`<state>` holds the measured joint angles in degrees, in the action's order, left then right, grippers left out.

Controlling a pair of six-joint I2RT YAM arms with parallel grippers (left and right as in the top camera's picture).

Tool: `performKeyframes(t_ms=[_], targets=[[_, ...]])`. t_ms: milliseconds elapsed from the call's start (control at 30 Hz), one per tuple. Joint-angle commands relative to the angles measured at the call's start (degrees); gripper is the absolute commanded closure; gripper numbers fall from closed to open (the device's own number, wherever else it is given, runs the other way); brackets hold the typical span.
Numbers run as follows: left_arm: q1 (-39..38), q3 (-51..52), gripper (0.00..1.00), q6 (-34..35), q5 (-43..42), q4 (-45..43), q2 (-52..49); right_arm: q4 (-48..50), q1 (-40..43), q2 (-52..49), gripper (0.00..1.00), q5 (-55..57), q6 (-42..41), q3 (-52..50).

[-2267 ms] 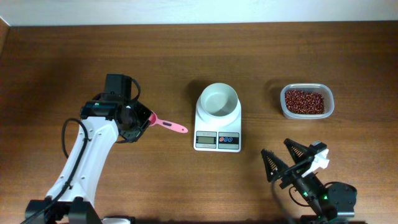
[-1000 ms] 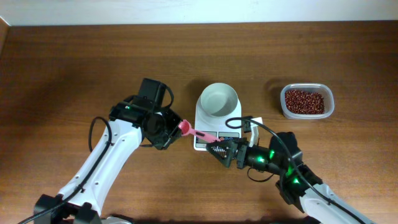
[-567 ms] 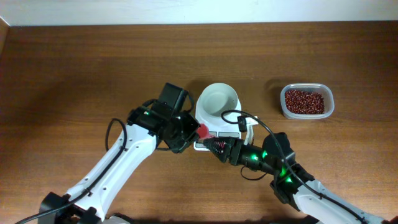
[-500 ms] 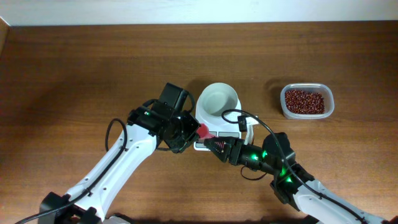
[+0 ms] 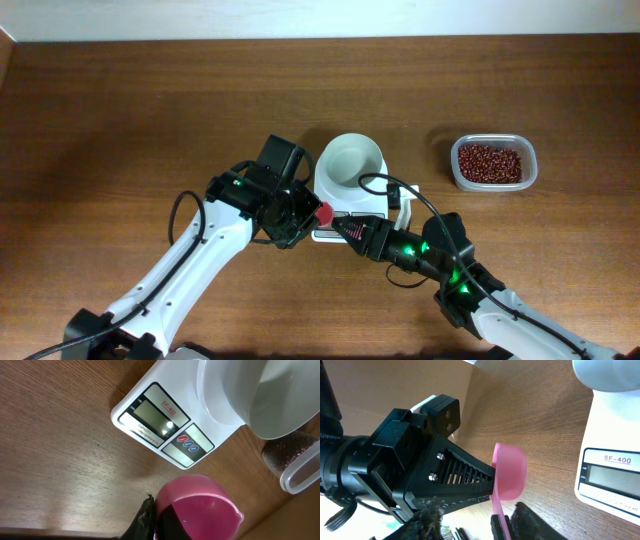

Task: Scoop and weigh 50g on scale
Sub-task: 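Move the right gripper to the scoop handle held by the left gripper, then grasp the scoop handle with the right gripper and release the left gripper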

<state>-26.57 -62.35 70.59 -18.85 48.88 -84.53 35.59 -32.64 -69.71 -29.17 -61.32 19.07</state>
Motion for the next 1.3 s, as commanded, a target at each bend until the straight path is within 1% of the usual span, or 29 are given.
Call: performKeyframes(t_ms=[0,67,333,367,400,467,533,700,833,933,967,1000,1033,1067,1100,1133,1167,1200,1233,1267], targets=[[-0.4,-0.1,1.00,0.6,0.9,0.4,0.7,0.2,-0.5,-0.4,0.56,-0.3,0.6,0.8],[-0.4,-0.1,1.00,0.6,0.9,0.4,0.7,0.2,-0.5,-0.4,0.60,-0.5,0.6,0.8],[-0.1,-0.1,1.00,0.6,3.6,0.9,0.7,-0.7,-0.5,-0.4,0.61,-0.5,0.6,0.8],[-0.1,-0.1,1.00,0.6,3.7,0.9,0.7,-0.9,-0.5,-0.4,0.65,-0.5,0.6,0.8],[-0.1,-0.1,1.00,0.6,3.7,0.9,0.7,-0.9,-0.5,-0.4,0.66,-0.5,0.6,0.8],[-0.1,-0.1,1.00,0.6,3.7,0.9,0.7,-0.9,-0.5,-0.4,0.74,-0.5,0.6,0.8],[-0.1,-0.1,1.00,0.6,3.7,0.9,0.7,-0.9,-0.5,-0.4,0.77,-0.5,0.6,0.8],[-0.1,-0.1,1.00,0.6,3.7,0.9,0.7,-1.3,-0.5,-0.4,0.84,-0.5,0.6,0.8],[-0.1,-0.1,1.00,0.6,5.2,0.9,0.7,-1.8,-0.5,-0.4,0.86,-0.5,0.6,0.8],[-0.1,-0.1,1.00,0.6,5.2,0.9,0.7,-2.8,-0.5,-0.4,0.91,-0.5,0.6,0.8],[-0.1,-0.1,0.93,0.6,5.2,0.9,0.7,-3.3,-0.5,-0.4,0.96,-0.5,0.6,0.8],[-0.1,-0.1,0.78,0.6,5.2,0.9,0.7,-3.7,-0.5,-0.4,0.96,-0.3,0.9,0.8],[-0.1,-0.1,0.65,0.6,5.2,0.9,0.7,-4.3,-0.5,-0.4,0.96,-0.1,1.1,0.8],[-0.1,-0.1,0.58,0.6,5.2,0.9,0.7,-6.2,-0.5,-0.4,0.96,1.0,1.4,0.8],[-0.1,-0.1,0.55,0.6,5.2,0.9,0.7,-7.6,-0.5,-0.4,0.96,1.8,2.1,0.8],[-0.1,-0.1,0.49,0.6,5.2,0.9,0.7,-8.1,-0.3,-0.4,0.96,1.8,5.6,0.8],[-0.1,-0.1,0.41,0.6,6.2,0.9,0.7,-8.2,-0.3,-0.4,0.96,1.8,9.6,0.8],[-0.1,-0.1,0.39,0.5,7.8,1.0,0.7,-8.2,-0.3,-0.4,0.96,1.8,11.8,0.8],[-0.1,-0.1,0.36,0.5,8.5,1.4,0.7,-8.4,-0.3,-0.4,0.96,1.7,12.5,0.8],[-0.1,-0.1,0.28,0.6,9.0,1.8,0.7,-8.7,-0.3,-0.4,0.96,0.9,14.8,0.8]])
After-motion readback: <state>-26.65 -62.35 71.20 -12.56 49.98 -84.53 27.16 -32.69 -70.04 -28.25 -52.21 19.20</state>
